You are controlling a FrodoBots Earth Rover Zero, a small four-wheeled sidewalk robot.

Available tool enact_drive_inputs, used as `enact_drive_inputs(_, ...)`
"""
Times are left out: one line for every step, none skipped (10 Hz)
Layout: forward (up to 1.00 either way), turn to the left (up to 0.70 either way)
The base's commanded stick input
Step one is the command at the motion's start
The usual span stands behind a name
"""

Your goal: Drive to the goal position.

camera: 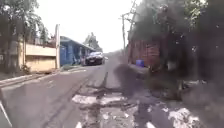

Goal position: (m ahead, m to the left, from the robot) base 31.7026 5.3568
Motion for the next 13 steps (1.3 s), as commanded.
enact_drive_inputs(1.0, 0.0)
enact_drive_inputs(1.0, 0.0)
enact_drive_inputs(1.0, 0.0)
enact_drive_inputs(1.0, 0.0)
enact_drive_inputs(1.0, 0.0)
enact_drive_inputs(1.0, 0.0)
enact_drive_inputs(1.0, 0.0)
enact_drive_inputs(1.0, 0.0)
enact_drive_inputs(1.0, 0.0)
enact_drive_inputs(1.0, 0.0)
enact_drive_inputs(1.0, 0.0)
enact_drive_inputs(1.0, 0.0)
enact_drive_inputs(1.0, 0.0)
